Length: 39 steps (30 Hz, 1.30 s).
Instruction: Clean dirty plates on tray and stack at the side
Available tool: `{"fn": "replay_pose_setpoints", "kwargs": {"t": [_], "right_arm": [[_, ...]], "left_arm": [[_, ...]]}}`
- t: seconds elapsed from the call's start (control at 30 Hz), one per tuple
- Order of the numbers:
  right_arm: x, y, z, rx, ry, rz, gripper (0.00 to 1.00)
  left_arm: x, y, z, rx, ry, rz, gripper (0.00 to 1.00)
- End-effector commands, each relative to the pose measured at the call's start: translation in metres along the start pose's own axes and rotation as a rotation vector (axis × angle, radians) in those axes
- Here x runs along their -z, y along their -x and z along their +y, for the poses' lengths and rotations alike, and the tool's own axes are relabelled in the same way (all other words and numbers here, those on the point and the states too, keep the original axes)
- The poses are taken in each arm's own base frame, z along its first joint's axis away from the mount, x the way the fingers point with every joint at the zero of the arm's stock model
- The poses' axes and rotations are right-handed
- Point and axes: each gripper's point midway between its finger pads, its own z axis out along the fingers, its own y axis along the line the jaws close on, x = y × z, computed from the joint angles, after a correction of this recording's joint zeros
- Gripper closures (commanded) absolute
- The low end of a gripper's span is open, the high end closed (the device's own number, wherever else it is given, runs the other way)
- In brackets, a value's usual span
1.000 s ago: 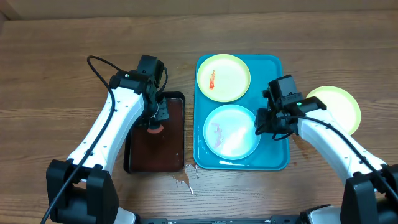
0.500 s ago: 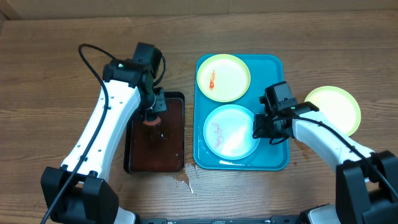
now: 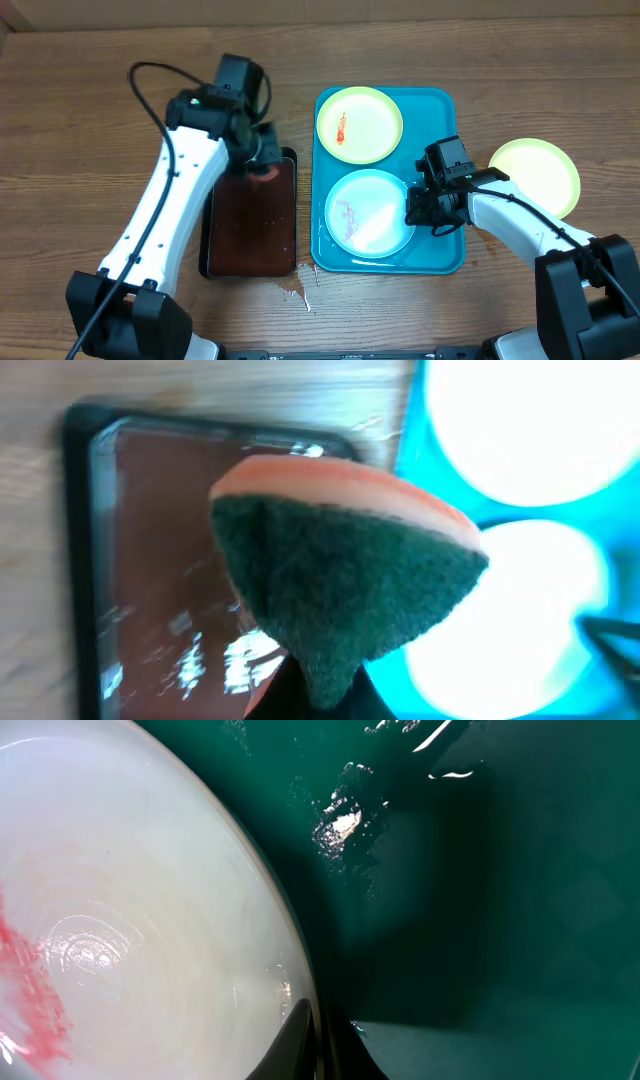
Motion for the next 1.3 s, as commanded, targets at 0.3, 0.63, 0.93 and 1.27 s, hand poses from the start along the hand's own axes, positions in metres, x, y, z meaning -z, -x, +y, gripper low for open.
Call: {"fn": "replay_pose_setpoints", "kwargs": {"t": [0.3,0.63,0.93,1.27], "right_arm": [[-0.001,-0.004,0.0,0.005,-0.001,0.013,0.96],[-0.001,-0.004,0.001,0.005,0.003,0.014,0.96],[-0.001,-0.005,0.001,0.005,0.006,0.016,0.96],[-0.001,-0.005,0.001,0.004,0.005,0.019,0.96]], "left_arm": [[-0.05,-0.05,-0.142,-0.162,-0.163,0.014,0.96],[-0.15,-0.103,-0.141,-0.055,-0.11,0.322,0.96],[-0.161,-0.106,-0.096,0.008,0.04,0.393,0.96],[-0.157,-0.096,-0.063,-0.09,0.054,0.434,0.96]]}}
